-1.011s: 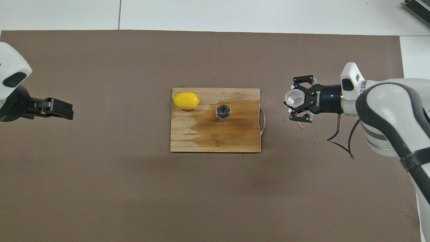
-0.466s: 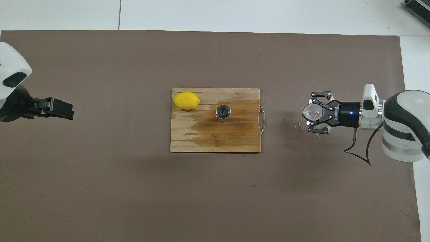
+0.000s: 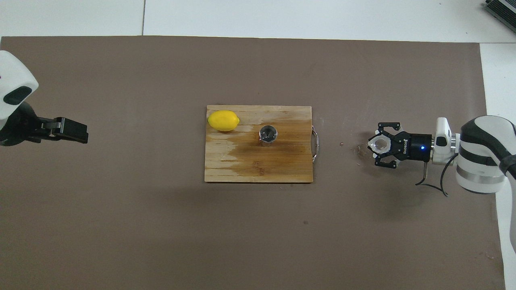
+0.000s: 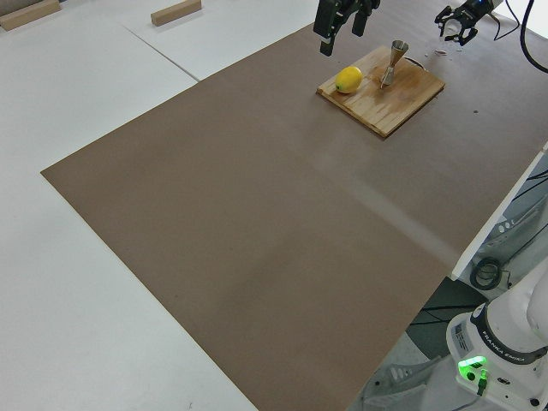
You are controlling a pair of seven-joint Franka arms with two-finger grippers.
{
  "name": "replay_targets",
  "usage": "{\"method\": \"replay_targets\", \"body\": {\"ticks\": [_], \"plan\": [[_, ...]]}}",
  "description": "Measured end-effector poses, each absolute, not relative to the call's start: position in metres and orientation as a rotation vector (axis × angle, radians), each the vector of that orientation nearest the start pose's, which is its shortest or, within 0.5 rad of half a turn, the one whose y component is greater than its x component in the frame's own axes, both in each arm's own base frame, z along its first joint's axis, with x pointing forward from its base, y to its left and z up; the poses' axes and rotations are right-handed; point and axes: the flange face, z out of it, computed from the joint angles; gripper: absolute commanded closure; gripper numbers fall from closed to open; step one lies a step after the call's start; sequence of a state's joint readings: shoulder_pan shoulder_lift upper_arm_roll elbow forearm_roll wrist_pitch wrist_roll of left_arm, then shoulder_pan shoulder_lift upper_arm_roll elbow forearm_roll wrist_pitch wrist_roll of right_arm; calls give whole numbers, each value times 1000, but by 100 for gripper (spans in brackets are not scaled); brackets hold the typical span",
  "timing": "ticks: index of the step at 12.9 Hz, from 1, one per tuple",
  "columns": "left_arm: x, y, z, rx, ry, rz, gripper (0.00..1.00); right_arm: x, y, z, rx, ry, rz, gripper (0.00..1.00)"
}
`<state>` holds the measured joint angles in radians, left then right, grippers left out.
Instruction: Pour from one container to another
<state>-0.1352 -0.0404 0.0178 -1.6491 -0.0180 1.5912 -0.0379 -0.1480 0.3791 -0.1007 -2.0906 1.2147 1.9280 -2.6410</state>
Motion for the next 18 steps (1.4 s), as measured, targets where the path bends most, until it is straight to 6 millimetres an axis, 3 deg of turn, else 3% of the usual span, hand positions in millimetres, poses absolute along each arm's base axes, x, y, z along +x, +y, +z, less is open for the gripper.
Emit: {"method": "replay_targets", "body": {"ticks": [6, 11, 13, 14, 16, 18], "plan": [[539, -65, 611, -3156, 125, 30, 0, 555, -78, 241, -1641, -1684, -1134, 0], [539, -65, 611, -3156, 125, 30, 0, 543, -142, 242, -1744, -1754, -1033, 0], [539, -65, 611, -3156, 125, 30, 0, 552, -153, 268, -1830, -1798, -899, 0], [539, -65, 611, -3156, 125, 30, 0, 558, -153, 290, -1894, -1820, -807, 0], [539, -65, 611, -3156, 125, 30, 0, 567, -134, 342, -2060, -1790, -627, 0], [539, -65, 611, -3156, 125, 30, 0, 567, -111, 379, -2238, -1661, -482, 0]]}}
